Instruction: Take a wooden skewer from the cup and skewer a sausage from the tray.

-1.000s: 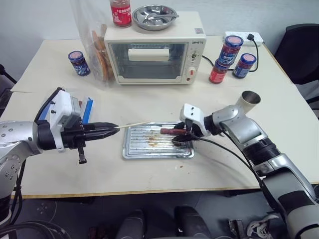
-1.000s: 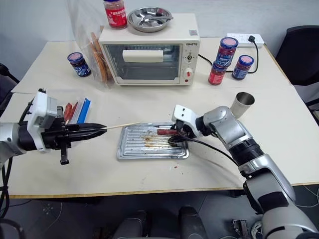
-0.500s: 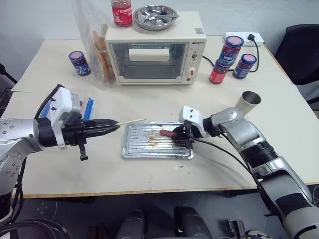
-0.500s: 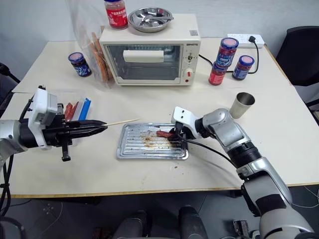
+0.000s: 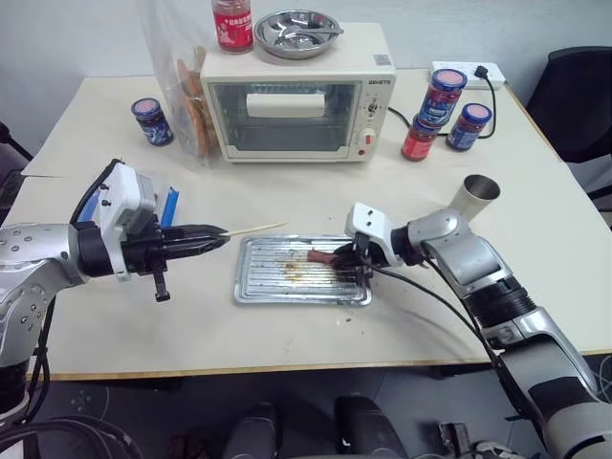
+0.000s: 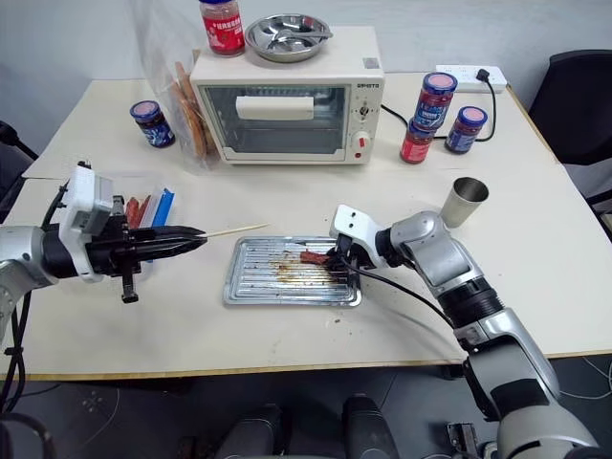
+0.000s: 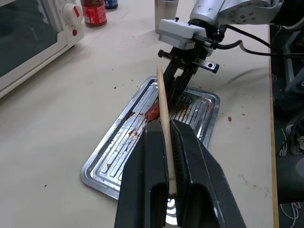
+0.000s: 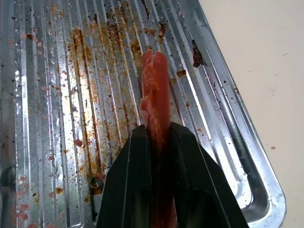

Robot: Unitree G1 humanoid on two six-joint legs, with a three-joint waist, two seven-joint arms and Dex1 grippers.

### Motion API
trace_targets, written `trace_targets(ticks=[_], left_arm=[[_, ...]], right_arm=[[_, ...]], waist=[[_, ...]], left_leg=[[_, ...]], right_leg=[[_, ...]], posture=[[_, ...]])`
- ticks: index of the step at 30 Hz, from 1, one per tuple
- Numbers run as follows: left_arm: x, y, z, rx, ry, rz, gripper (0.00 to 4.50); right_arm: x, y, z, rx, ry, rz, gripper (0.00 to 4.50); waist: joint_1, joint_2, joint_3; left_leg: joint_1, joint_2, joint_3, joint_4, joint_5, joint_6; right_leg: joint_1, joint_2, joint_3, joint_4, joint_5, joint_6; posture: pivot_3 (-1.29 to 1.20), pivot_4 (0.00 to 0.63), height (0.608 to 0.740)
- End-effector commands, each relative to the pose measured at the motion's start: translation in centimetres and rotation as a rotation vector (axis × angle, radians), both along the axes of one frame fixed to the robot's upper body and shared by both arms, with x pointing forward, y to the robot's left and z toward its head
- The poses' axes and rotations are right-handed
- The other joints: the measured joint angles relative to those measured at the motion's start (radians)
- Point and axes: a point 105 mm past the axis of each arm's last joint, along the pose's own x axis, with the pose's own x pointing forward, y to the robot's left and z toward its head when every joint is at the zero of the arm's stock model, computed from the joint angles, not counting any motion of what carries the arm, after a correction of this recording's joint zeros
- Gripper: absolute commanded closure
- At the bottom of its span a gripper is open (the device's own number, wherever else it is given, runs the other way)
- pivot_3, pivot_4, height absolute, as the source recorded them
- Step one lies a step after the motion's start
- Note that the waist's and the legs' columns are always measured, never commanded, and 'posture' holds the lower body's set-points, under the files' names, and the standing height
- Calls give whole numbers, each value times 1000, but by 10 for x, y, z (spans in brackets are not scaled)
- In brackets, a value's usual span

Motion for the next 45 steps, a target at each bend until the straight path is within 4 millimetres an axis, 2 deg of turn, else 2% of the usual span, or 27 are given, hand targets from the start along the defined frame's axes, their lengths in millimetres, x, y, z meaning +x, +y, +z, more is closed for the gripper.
trace_targets(ticks=[1, 8, 13, 21, 45], left_arm=[[-2, 0, 6, 25, -13, -40, 4500], [-18, -3, 3, 64, 95, -189, 4500], [-25, -9, -2, 90, 114, -258, 4500], [-16, -27, 5, 62, 63, -306, 4500], [-13, -38, 4, 57, 44, -334, 4500]], right_arm=[[-13, 1, 41, 45, -35, 78, 4074], [-61, -27, 93, -7, -21, 272, 4074], [-80, -36, 107, -21, -19, 308, 4074], [-90, -31, 106, -4, -15, 303, 4074], [-93, -24, 111, 36, -9, 288, 4074]], waist=[[0, 0, 0], [2, 0, 0], [0, 0, 1], [4, 0, 1], [3, 0, 1]], left_leg=[[0, 0, 0, 0, 0, 0], [-1, 0, -1, -1, 0, 0], [0, 0, 0, -1, 0, 1], [-1, 0, 0, 0, -1, 1], [-1, 0, 0, 0, -1, 1]], right_leg=[[0, 0, 0, 0, 0, 0], [0, 0, 0, -2, 0, 0], [1, 0, 0, -2, 0, 0], [1, -1, 0, -1, 0, 0], [0, -1, 0, -1, 0, 0]], posture=[[0, 150, 740], [0, 150, 740], [0, 150, 740], [0, 150, 740], [0, 150, 740]])
